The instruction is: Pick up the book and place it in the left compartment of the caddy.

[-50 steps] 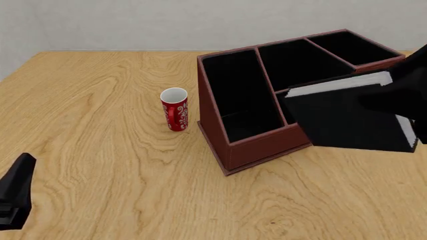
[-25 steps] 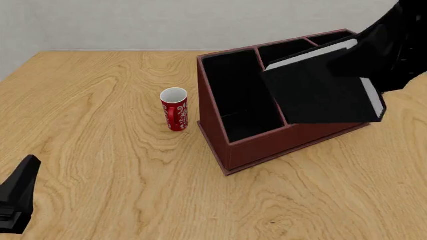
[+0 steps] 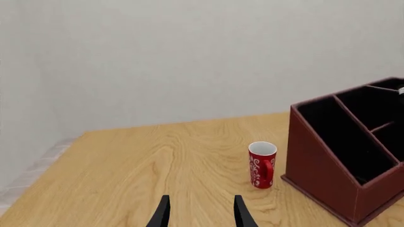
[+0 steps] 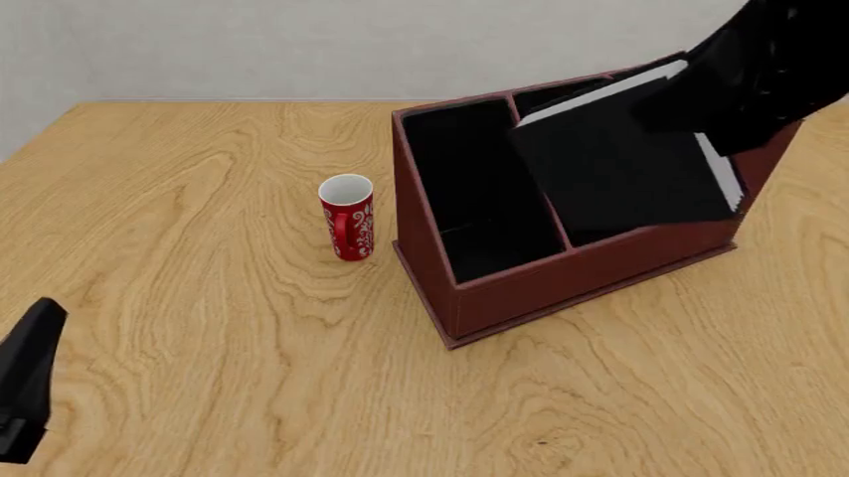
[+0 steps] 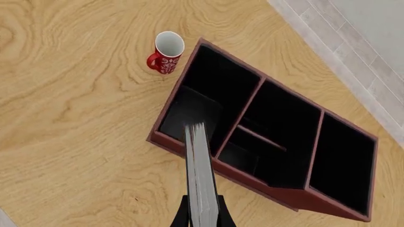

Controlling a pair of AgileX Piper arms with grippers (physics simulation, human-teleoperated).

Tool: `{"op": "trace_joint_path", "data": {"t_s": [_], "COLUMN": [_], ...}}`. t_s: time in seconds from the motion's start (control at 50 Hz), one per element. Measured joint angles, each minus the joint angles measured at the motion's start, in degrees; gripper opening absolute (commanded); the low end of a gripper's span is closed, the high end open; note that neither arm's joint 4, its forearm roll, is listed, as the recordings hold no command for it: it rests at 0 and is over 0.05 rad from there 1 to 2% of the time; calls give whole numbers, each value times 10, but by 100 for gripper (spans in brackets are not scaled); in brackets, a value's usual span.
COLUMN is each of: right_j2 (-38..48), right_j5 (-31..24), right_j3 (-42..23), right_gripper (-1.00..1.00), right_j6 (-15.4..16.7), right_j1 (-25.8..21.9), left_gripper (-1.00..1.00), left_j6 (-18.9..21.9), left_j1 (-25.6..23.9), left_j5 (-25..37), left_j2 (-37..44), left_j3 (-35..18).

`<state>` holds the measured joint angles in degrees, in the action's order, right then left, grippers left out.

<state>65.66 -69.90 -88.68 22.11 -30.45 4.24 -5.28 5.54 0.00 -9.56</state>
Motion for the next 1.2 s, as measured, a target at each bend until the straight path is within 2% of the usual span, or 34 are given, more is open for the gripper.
{"op": "trace_joint_path", "data": {"t_s": [0.38,0.84,1.02,1.2], "right_j2": [48,122,150,177], "right_j5": [0,0,0,0], "right_j3": [-60,-154,-166,-171], "right_gripper": [-100,-100,-100,-100], "right_j6": [-24,-94,-101,-94], "right_j1": [0,18,15,19], "left_gripper": [100,100,100,100], "left_j6": [2,-4,-5,-7], "left_j1": [2,4,10,14], "left_j5": [-6,-5,-5,-8], "left_j2": [0,0,0,0], "left_j3": [-3,-4,-3,2]}}
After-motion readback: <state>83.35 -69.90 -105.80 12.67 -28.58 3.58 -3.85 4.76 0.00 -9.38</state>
